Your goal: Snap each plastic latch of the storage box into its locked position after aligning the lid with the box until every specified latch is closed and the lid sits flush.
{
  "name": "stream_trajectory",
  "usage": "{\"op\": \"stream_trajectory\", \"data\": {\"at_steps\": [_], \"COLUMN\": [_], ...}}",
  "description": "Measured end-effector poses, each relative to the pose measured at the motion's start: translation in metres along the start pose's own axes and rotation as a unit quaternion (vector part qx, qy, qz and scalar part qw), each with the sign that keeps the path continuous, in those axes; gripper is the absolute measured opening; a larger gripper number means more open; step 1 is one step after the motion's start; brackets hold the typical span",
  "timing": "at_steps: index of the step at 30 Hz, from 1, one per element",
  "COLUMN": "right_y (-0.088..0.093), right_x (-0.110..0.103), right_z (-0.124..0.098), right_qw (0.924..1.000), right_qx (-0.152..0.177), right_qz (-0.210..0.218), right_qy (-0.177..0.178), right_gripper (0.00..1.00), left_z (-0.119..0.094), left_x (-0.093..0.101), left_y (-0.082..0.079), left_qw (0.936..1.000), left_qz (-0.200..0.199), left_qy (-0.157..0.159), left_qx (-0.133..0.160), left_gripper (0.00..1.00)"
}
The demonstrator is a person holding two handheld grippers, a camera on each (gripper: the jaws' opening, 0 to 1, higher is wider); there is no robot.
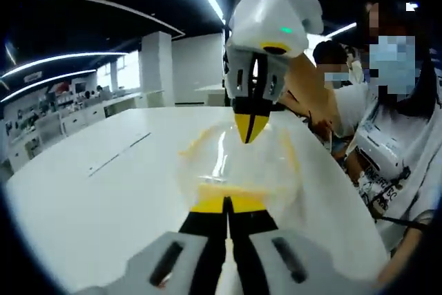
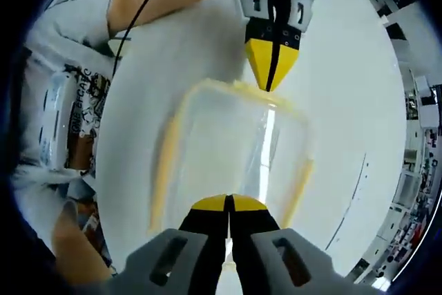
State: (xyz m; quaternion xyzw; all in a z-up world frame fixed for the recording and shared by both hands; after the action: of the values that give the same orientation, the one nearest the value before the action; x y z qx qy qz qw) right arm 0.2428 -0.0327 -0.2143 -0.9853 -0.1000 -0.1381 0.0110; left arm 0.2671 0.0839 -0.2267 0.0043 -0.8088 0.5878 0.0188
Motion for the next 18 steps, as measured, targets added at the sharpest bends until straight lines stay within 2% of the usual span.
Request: {"op": "stream_trajectory", "data": {"at_steps": [7,13,18], "right_y": [0.006,0.009,0.009], "right_x": [-0.006,-0.008,-0.009], "right_z": [-0.003,-0.004,-0.004], "right_qw": [0.9999,0.9996,0.9997], "right_qx": [0.008,0.018,0.014], "right_qz": [0.01,0.019,0.016], "right_qy": [0.007,0.013,0.011], "right_gripper": [0.0,0.0,0.0], "left_z": [0.009,0.016,0.013], "left_x": [0.009,0.008,0.006], "left_y": [0.001,0.01,0.008], "left_qw": [0.9995,0.9996,0.9996], "left_qz": [-0.009,-0.022,-0.021], "left_qy": [0.007,0.013,0.016], "left_qx": [0.028,0.006,0.006], "left_gripper": [0.0,0.0,0.0]}}
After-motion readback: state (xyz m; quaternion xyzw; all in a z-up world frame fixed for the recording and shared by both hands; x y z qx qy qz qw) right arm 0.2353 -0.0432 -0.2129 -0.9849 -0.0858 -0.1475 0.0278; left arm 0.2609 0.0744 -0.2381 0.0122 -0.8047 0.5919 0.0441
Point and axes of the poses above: the point that each gripper's makers call its tool centre point, and the gripper's own axes: z roughly forward along the fingers, x roughly to its right, y roughly out of its underside, the point moved 3 cm from there along -z, roughly backward along the fingers, and after that the axes turned 9 degrees about y, right-handed, at the moved point
